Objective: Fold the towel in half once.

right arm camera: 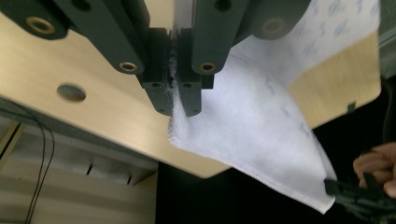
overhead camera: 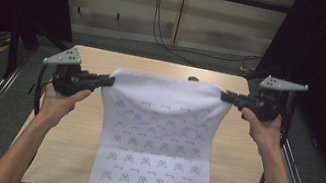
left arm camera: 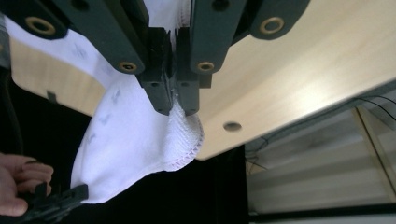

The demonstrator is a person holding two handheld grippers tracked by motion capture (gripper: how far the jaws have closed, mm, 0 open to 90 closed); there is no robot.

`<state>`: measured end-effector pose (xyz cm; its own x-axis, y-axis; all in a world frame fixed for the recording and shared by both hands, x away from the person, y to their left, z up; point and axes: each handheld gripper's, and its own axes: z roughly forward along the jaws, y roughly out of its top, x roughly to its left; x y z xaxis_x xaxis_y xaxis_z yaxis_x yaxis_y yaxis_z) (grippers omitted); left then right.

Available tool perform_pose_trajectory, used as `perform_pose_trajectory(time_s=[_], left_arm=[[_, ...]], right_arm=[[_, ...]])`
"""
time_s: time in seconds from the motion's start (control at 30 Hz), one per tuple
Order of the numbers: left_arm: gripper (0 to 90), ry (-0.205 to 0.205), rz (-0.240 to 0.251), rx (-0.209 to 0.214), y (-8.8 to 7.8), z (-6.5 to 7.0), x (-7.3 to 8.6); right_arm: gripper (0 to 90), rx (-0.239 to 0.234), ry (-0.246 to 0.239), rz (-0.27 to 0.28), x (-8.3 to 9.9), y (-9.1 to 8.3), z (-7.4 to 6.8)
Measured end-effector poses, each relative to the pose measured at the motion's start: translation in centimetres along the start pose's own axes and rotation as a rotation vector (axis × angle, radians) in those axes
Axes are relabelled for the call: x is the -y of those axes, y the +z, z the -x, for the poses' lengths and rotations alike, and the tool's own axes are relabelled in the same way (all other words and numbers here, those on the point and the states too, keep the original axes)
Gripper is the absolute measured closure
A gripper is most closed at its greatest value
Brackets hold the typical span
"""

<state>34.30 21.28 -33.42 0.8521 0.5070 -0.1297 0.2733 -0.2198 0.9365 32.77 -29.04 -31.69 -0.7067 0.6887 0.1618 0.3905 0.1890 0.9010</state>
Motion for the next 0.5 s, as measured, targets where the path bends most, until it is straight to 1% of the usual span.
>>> perform_pose_trajectory(time_s=[0.03, 0.07, 0.1, 0.13, 0.17, 0.2, 0.23, 0.27, 0.3, 0.33, 0.37, 0.4, 0.43, 0.47, 0.5], left_arm=[[87.2, -0.011, 0.004, 0.002, -0.4, 0.4, 0.8], [87.2, -0.043, -0.010, 0.045, -0.8, 1.0, 2.5], [87.2, -0.043, -0.010, 0.045, -0.8, 1.0, 2.5], [87.2, -0.033, -0.025, 0.031, -1.1, 1.6, 3.4], [87.2, -0.050, -0.024, 0.040, -1.4, 2.0, 4.2], [87.2, -0.091, 0.005, 0.078, -2.0, 3.0, 5.6], [87.3, -0.091, 0.005, 0.078, -2.0, 3.0, 5.6], [87.2, -0.099, -0.018, 0.096, -2.4, 4.0, 6.7], [87.2, -0.099, -0.018, 0.096, -2.4, 4.0, 6.7], [87.2, -0.106, -0.059, 0.096, -2.7, 5.3, 8.8], [87.2, -0.106, -0.059, 0.096, -2.7, 5.3, 8.8], [87.2, -0.118, -0.080, 0.082, -2.7, 6.0, 10.2], [87.3, -0.124, -0.107, 0.091, -2.5, 6.2, 11.1], [87.3, -0.128, -0.163, 0.083, -2.2, 6.4, 12.3], [87.2, -0.153, -0.206, 0.093, -1.7, 6.6, 13.8]], right_arm=[[86.6, -0.014, 0.005, -0.005, 0.9, -0.4, -0.5], [86.6, -0.020, 0.008, -0.030, 2.5, -0.9, -1.3], [86.6, -0.028, 0.015, -0.038, 3.4, -1.3, -1.8], [86.6, -0.038, 0.014, -0.054, 4.3, -1.7, -2.4], [86.6, -0.038, 0.014, -0.054, 4.3, -1.7, -2.4], [86.6, -0.061, 0.019, -0.065, 6.0, -2.5, -3.6], [86.6, -0.061, 0.019, -0.065, 6.0, -2.5, -3.6], [86.6, -0.072, 0.022, -0.075, 7.6, -3.0, -4.9], [86.6, -0.082, 0.031, -0.080, 8.3, -3.2, -5.3], [86.6, -0.089, 0.030, -0.107, 9.5, -3.5, -6.0], [86.6, -0.089, 0.030, -0.107, 9.5, -3.5, -6.0], [86.7, -0.092, 0.032, -0.128, 10.5, -3.6, -6.5], [86.6, -0.109, 0.041, -0.159, 11.9, -3.7, -7.0], [86.6, -0.116, 0.050, -0.178, 12.8, -3.6, -7.2], [86.6, -0.123, 0.066, -0.206, 14.1, -3.3, -7.4]])
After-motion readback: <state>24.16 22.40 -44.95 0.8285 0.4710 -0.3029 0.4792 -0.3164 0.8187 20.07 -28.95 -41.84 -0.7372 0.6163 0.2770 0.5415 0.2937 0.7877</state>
